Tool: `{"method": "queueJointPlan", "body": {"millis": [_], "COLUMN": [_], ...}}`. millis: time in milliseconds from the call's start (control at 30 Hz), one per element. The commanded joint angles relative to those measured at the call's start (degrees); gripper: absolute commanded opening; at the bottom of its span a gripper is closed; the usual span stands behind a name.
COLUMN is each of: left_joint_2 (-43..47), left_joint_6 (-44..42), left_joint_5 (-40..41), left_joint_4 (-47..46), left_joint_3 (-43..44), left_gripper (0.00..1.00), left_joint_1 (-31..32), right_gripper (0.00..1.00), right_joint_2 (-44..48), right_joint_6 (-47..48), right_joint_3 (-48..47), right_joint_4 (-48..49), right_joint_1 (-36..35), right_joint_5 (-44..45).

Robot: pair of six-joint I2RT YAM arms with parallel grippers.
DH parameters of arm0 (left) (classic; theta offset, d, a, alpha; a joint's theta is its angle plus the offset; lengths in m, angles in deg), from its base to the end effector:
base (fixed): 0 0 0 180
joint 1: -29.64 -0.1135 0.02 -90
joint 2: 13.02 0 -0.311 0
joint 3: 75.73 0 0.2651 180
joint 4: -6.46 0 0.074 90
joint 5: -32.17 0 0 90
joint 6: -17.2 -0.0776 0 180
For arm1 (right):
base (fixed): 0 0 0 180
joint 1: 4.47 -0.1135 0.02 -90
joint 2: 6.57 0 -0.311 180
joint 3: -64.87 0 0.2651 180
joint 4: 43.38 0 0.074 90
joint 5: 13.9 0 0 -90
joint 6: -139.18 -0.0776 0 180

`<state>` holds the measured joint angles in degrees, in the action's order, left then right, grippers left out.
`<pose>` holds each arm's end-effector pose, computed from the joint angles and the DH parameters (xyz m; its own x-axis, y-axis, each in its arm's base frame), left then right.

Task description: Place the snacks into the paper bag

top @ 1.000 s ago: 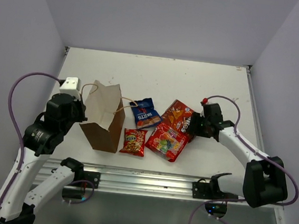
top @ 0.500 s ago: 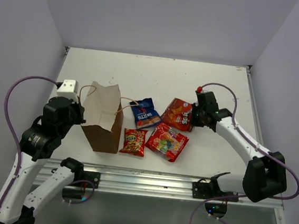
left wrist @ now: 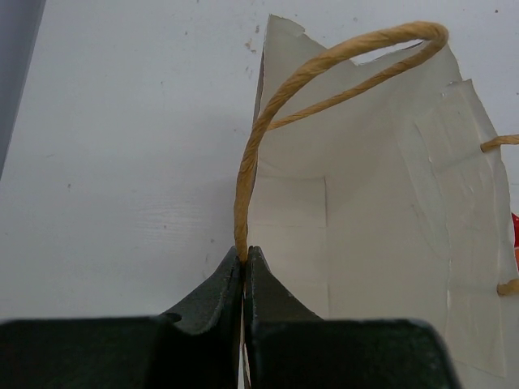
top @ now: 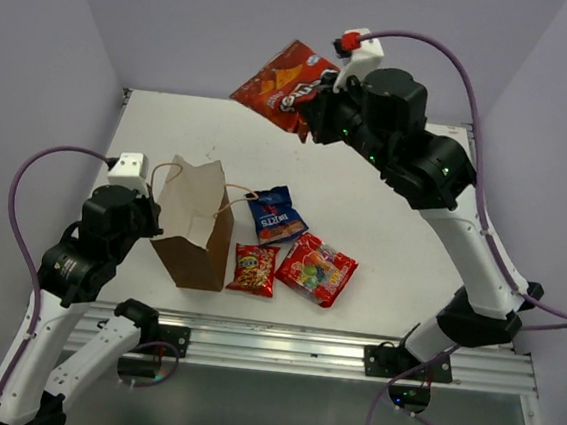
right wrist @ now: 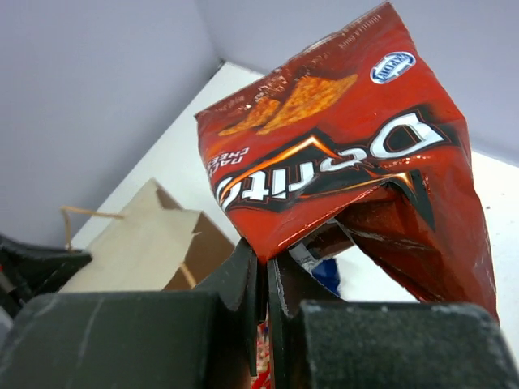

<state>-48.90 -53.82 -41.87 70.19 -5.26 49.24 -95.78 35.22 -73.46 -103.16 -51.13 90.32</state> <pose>0.1165 -0.0188 0.3739 -0.4651 -0.1663 -0.8695 -0.0582 0.9858 -0.1575 0.2444 0.2312 0.5973 -0.2533 0.0723 -0.9647 -0.4928 0.8485 0.1930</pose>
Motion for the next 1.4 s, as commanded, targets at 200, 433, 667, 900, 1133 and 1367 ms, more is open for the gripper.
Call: {"method": "queueJointPlan", "body": {"millis": [200,433,667,900,1133,1367], "left_joint_2": [1.3,2.2,1.9,2.0,1.9,2.0], "left_joint_6": [1.7,2.4,2.3,2.1,2.1,2.2], "left_joint_5": [-0.7,-0.6,-0.8,-0.8,-1.5,-2.5], "left_joint_4": [-0.1,0.3,0.1,0.3,0.3,-0.2], "left_joint_3": [-0.3,0.4,0.8,1.7,2.4,2.6], "left_gripper": [0.00,0.00,0.00,0.00,0.00,0.00], "left_joint_1": [0.2,0.2,0.2,0.2,0.2,0.2], "right_gripper": [0.00,0.00,0.00,0.00,0.00,0.00], "right_joint_2": [-16.4,-12.6,-12.3,-13.0,-16.9,-22.1], "right_joint_6": [3.2,2.1,1.7,1.7,2.5,5.1], "right_joint_3": [-12.9,-7.7,-12.0,-9.4,-11.1,-18.9], "right_joint_4": [-10.1,-13.6,-22.6,-24.1,-26.1,-33.4], "right_joint_1": [-17.7,-22.8,-25.4,-26.3,-28.7,-31.7], "right_joint_5": [4.2,7.4,6.4,-3.0,-10.5,-13.7]}}
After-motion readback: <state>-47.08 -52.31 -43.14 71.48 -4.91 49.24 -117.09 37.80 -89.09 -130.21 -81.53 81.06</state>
